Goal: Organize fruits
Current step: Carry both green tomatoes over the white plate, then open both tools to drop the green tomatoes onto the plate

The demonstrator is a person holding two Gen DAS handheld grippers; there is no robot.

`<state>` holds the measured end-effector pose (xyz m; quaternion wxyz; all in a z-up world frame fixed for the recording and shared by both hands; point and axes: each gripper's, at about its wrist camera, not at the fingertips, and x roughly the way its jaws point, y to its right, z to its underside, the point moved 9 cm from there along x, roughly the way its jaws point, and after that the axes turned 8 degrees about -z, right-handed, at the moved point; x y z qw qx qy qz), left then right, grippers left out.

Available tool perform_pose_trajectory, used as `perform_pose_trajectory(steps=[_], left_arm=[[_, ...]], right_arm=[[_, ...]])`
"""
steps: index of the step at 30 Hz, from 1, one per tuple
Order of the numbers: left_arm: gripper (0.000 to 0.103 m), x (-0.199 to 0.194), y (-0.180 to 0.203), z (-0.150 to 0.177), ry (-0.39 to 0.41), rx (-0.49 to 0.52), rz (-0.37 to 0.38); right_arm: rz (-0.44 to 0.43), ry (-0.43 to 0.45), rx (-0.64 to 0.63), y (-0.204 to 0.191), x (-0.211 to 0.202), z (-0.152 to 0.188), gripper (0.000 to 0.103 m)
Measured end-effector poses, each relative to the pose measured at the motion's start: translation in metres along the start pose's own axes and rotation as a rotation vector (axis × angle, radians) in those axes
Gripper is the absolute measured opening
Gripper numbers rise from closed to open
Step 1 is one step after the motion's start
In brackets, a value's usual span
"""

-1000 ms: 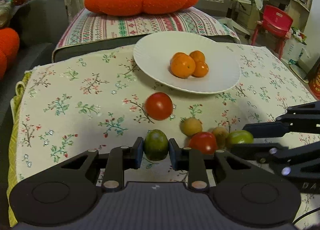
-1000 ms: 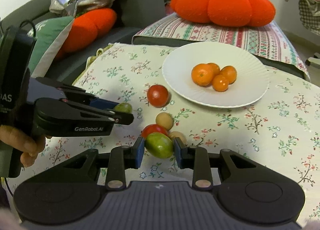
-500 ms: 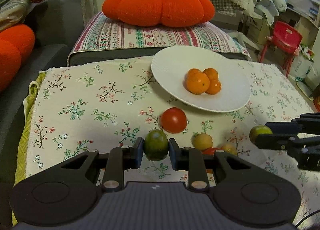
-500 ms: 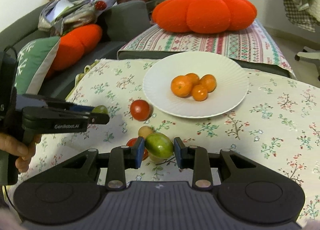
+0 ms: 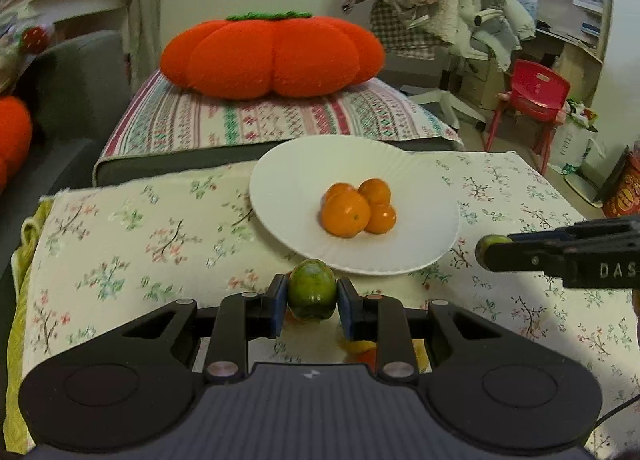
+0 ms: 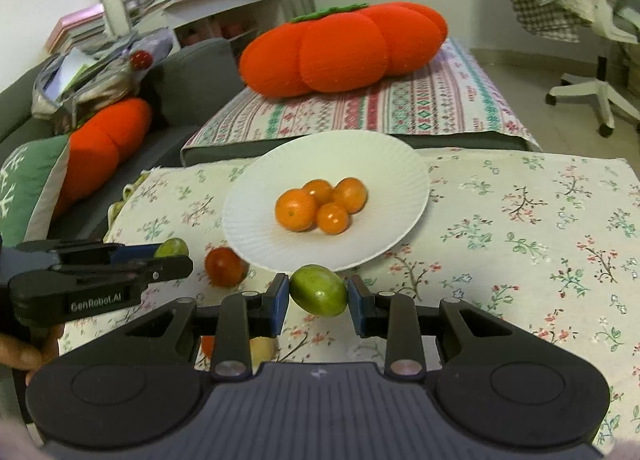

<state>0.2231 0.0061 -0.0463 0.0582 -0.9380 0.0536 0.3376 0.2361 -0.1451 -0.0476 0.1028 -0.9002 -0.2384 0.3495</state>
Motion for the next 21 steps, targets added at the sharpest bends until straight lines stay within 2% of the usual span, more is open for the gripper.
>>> perform_pose_trajectory(steps=[5,14,21], left_arm=[[0.012,0.012,0.01,-0.007,0.021,0.009,0.031],[0.012,0.03,0.042,-0.014,0.055,0.108,0.083],[0.012,0.048,0.048,-0.019,0.047,0.106,0.104]], right_arm=[[0.024,0.039,0.004,0.008,0.002,-0.01,0.029],[0.055,0.065,-0.009,0.023,0.017,-0.018,0.029],[0.07,0.062,-0.042,0.024,0.03,-0.02,0.029]])
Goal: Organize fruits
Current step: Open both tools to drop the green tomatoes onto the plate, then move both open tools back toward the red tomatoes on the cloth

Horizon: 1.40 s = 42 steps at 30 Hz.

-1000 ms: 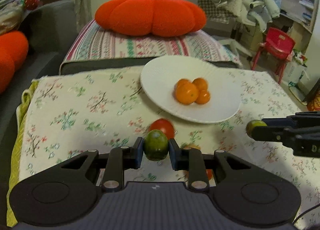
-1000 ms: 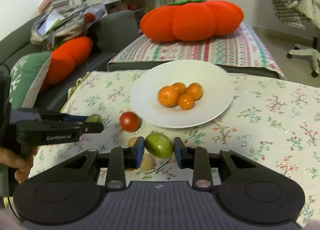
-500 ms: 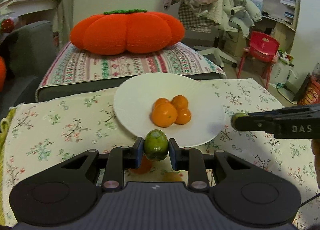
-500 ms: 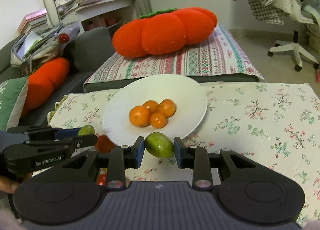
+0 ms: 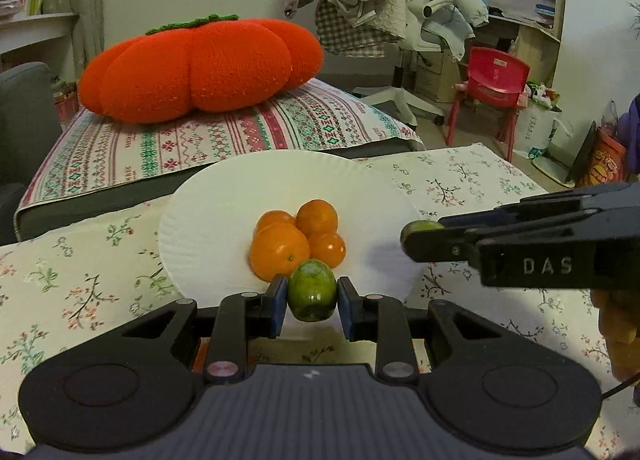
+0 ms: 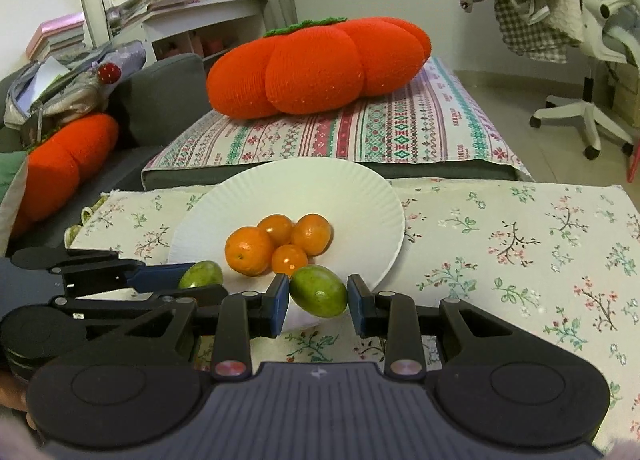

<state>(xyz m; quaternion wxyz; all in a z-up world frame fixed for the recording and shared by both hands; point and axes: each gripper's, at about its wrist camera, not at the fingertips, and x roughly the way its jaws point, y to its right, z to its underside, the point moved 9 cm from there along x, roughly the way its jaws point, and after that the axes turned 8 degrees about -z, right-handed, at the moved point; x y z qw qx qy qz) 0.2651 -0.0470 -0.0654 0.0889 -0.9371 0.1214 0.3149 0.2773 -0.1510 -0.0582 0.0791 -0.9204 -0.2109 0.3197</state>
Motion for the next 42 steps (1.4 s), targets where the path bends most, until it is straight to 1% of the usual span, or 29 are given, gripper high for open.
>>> perform_pose_trajectory(steps=[3,9,13,14,15,16,19,22,26,31,33,38,40,42], left_arm=[[0.012,0.006,0.003,-0.001,-0.001,0.011,-0.003],[0.012,0.016,0.004,0.0,-0.009,0.012,-0.012],[0.013,0.016,0.001,-0.002,-0.003,0.015,-0.012],[0.014,0.016,0.0,-0.002,0.001,0.013,-0.01],[0.02,0.015,-0.001,-0.002,0.0,0.007,-0.003],[0.022,0.015,-0.001,-0.002,-0.006,0.0,0.004],[0.024,0.01,-0.004,-0.004,-0.009,-0.013,0.015],[0.024,-0.001,-0.013,-0.011,0.007,-0.045,0.027],[0.024,-0.012,-0.029,-0.02,0.017,-0.123,0.033],[0.025,-0.026,-0.045,-0.022,0.019,-0.178,0.006],[0.029,-0.031,-0.05,-0.02,0.009,-0.189,-0.01],[0.038,-0.039,-0.063,-0.011,-0.033,-0.221,-0.082],[0.041,-0.041,-0.065,-0.006,-0.052,-0.24,-0.09],[0.051,-0.046,-0.063,-0.004,-0.06,-0.228,-0.084]], right_arm=[[0.018,-0.009,-0.022,0.0,0.005,0.001,0.029],[0.028,-0.012,-0.027,0.003,0.014,0.0,0.029],[0.02,-0.013,-0.003,0.003,0.018,0.0,0.03],[0.023,-0.011,0.009,0.004,0.018,-0.001,0.03],[0.024,-0.009,0.018,0.005,0.018,-0.001,0.031],[0.025,-0.006,0.025,0.006,0.017,-0.002,0.032],[0.035,-0.003,0.037,0.009,0.012,-0.004,0.032],[0.036,0.021,0.072,0.015,0.004,-0.011,0.033],[0.032,0.034,0.112,0.022,-0.004,-0.017,0.034],[0.008,0.031,0.116,0.017,-0.007,-0.021,0.039],[0.001,0.028,0.101,0.013,-0.008,-0.022,0.042],[0.016,0.006,0.074,0.006,-0.016,-0.022,0.05],[0.023,0.001,0.061,0.005,-0.022,-0.021,0.052],[0.016,0.0,0.06,0.004,-0.029,-0.019,0.055]])
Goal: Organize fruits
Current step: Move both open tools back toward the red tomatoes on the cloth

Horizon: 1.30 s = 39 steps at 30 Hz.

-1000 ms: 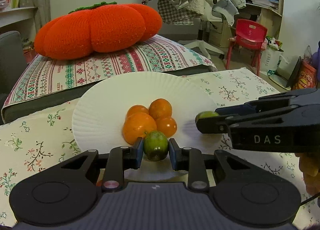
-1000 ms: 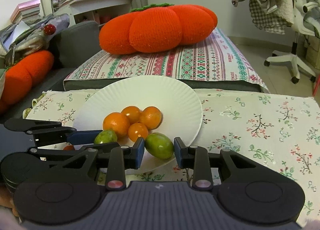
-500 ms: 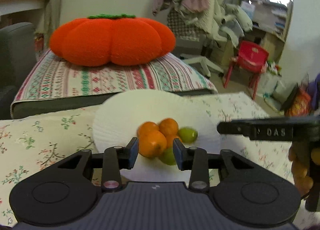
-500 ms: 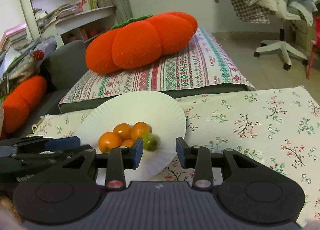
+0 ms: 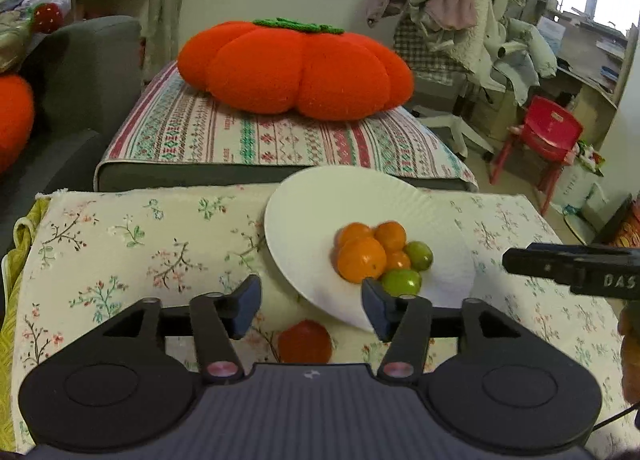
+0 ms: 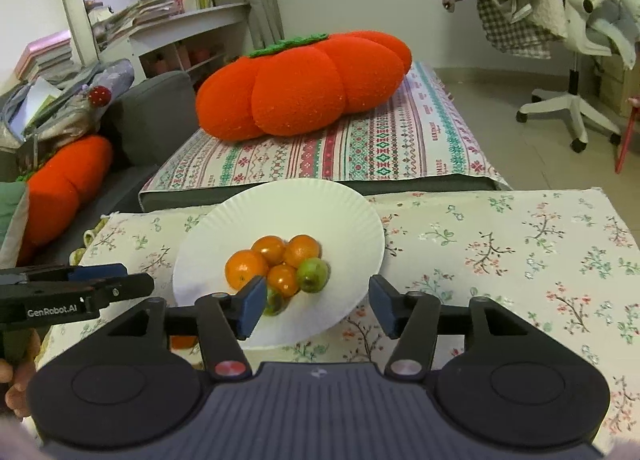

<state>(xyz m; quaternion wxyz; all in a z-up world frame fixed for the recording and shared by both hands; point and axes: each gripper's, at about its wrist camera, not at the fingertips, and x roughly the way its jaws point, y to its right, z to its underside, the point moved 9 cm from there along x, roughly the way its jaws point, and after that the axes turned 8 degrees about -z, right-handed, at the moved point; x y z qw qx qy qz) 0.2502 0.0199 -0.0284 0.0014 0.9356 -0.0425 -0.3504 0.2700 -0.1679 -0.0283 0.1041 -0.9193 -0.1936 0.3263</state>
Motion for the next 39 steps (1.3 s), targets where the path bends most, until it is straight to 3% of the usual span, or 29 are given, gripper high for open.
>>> perform_pose_trajectory(steps=[3,6,19,33,37,39], left_arm=[[0.063,-0.009,0.0,0.0,0.014,0.018,-0.036],[0.074,-0.014,-0.003,0.004,0.001,-0.004,-0.068],[0.081,-0.035,-0.003,0.02,-0.033,-0.051,-0.099],[0.086,-0.043,-0.007,0.028,-0.046,-0.094,-0.095],[0.086,-0.043,-0.008,0.029,-0.048,-0.094,-0.095],[0.086,-0.041,-0.007,0.03,-0.049,-0.083,-0.099]], right_arm=[[-0.012,-0.001,0.008,0.0,-0.011,0.002,0.057],[-0.019,0.013,-0.001,-0.003,-0.019,0.001,0.065],[-0.114,0.007,-0.078,-0.042,-0.044,0.019,0.079],[-0.202,-0.093,-0.15,-0.066,-0.026,0.045,0.079],[-0.279,-0.132,-0.121,-0.077,-0.02,0.057,0.074],[-0.267,-0.144,-0.15,-0.081,-0.016,0.063,0.072]])
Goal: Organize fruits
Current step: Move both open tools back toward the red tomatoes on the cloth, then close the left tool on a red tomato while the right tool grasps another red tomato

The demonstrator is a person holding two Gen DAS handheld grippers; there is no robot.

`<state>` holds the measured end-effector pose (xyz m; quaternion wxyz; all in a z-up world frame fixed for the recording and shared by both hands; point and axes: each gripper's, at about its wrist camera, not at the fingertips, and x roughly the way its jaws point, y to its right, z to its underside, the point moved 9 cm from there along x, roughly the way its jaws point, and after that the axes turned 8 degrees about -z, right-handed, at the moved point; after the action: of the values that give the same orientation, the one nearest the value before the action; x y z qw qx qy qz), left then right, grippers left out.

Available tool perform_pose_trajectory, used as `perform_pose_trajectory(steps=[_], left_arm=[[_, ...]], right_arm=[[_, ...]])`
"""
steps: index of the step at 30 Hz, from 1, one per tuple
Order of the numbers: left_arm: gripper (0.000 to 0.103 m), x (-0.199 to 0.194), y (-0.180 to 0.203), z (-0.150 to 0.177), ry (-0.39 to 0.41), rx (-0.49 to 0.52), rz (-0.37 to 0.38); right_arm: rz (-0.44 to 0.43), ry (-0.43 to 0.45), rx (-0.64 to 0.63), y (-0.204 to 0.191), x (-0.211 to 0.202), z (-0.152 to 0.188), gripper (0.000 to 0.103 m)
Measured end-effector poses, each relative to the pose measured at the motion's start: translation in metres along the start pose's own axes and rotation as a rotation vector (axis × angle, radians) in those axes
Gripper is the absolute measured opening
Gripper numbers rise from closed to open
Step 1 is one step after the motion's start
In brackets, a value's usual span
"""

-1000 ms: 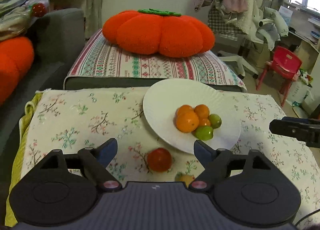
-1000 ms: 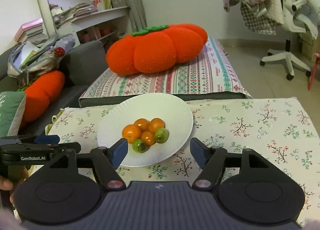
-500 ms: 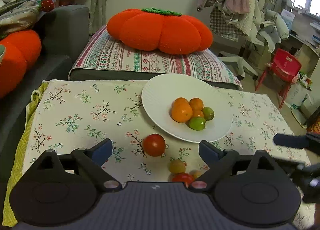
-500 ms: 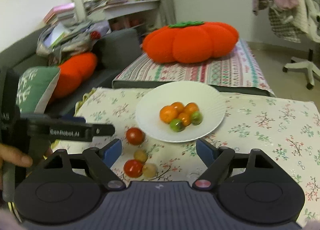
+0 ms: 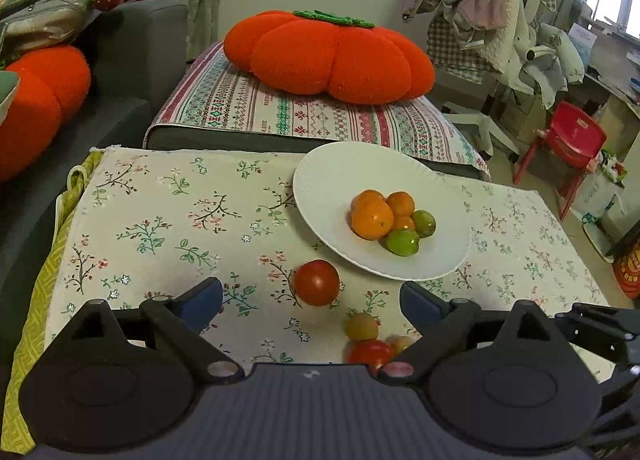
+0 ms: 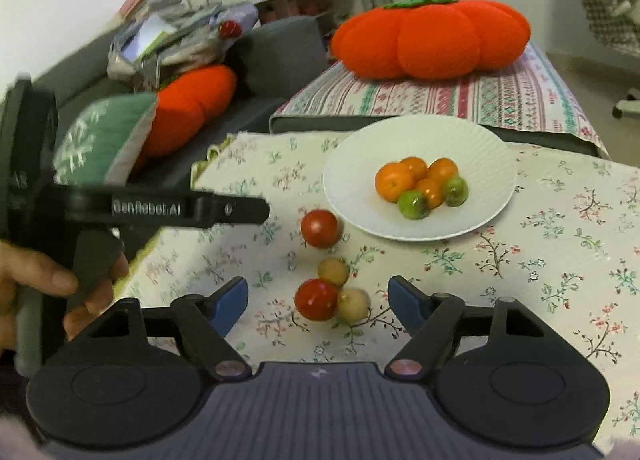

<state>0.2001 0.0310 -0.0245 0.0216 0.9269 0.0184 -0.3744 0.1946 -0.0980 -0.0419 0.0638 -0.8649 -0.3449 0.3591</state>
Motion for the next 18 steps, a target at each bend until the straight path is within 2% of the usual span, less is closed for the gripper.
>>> perform_pose_trajectory(steps=[5,9,16,18], left_arm=[[0.086,0.014,0.001,0.007,-0.008,0.019,-0.002],[0.086,0.028,-0.002,0.011,-0.02,0.002,-0.002],[0.086,0.045,0.001,0.009,0.004,0.029,0.003],[0.082,0.051,0.002,0.009,-0.004,0.028,0.018]], right_arm=[[0.019,-0.041,-0.053,-0.006,0.014,0.011,0.063],[0.044,-0.067,-0.15,-0.014,0.023,0.018,0.057],[0.092,-0.079,-0.3,-0.023,0.036,0.026,0.053],[0.099,-0.074,-0.341,-0.026,0.04,0.025,0.05]])
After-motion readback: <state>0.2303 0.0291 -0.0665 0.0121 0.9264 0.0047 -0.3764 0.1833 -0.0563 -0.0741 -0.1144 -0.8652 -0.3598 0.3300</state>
